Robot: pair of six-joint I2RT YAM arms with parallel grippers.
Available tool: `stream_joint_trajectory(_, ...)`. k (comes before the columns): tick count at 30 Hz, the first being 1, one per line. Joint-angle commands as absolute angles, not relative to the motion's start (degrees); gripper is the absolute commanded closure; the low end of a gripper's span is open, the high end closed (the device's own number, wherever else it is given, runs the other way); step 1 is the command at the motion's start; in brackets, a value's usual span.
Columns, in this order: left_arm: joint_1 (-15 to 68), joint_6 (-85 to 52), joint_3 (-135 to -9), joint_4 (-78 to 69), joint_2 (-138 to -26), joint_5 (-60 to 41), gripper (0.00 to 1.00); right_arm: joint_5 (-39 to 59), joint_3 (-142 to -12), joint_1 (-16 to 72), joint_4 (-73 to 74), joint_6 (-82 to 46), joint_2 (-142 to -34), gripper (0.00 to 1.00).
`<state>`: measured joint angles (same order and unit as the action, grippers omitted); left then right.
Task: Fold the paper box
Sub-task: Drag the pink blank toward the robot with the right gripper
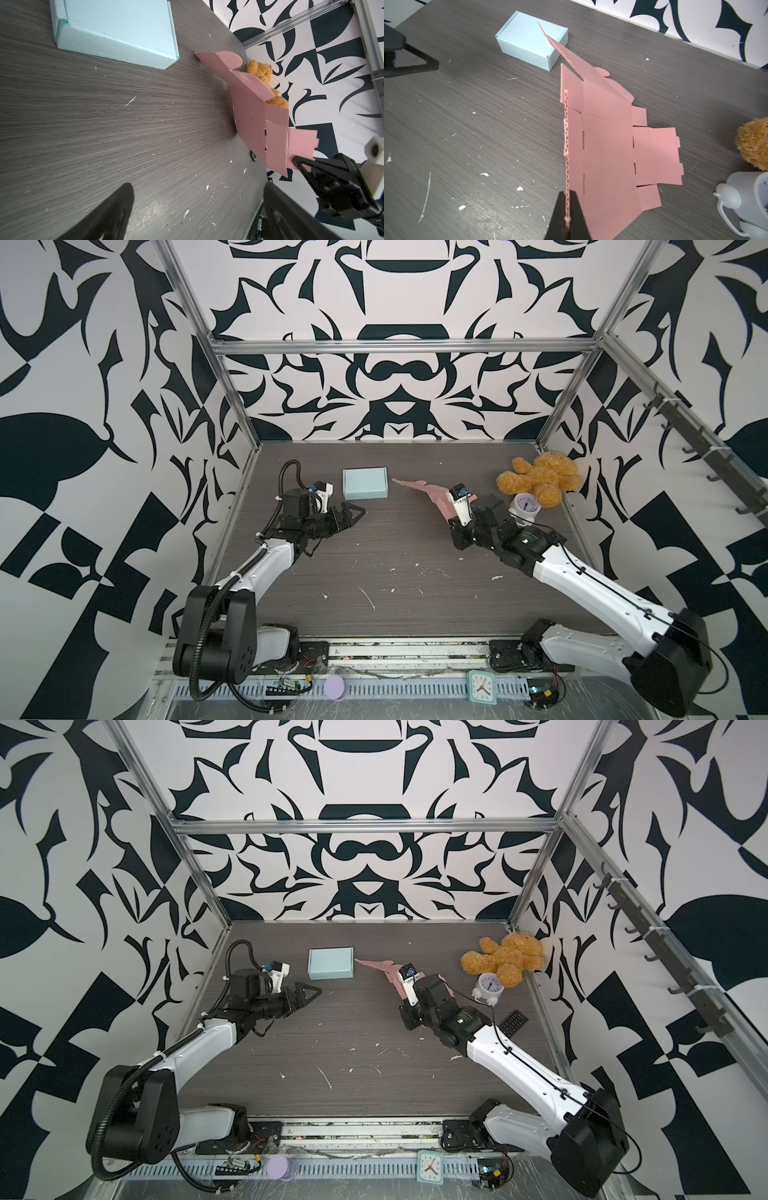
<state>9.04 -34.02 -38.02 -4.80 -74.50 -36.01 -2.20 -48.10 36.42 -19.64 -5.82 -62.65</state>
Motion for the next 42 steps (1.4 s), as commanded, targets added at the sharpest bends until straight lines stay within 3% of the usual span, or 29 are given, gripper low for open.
stream_joint_trajectory(1,8.3,-32.7,-39.7,-4.0,-73.8,-36.7,0.00,0.8,-45.9,37.9,-17.6,-6.6,-59.3,0.99)
stream_joint_trajectory(8,2.8,-33.6,-40.3,-4.8,-76.5,-41.3,0.00,2.7,-41.4,40.2,-13.4,-6.8,-52.2,1.00)
stream_joint_trajectory(20,-1.1,-33.3,-40.2,-4.6,-75.7,-41.1,0.00,8.1,-39.4,47.0,-9.8,-1.5,-51.7,1.00)
stream_joint_trajectory(42,-2.1,-27.0,-40.6,10.7,-66.6,-31.4,0.02,2.5,-45.3,59.9,-13.8,7.7,-65.5,0.98)
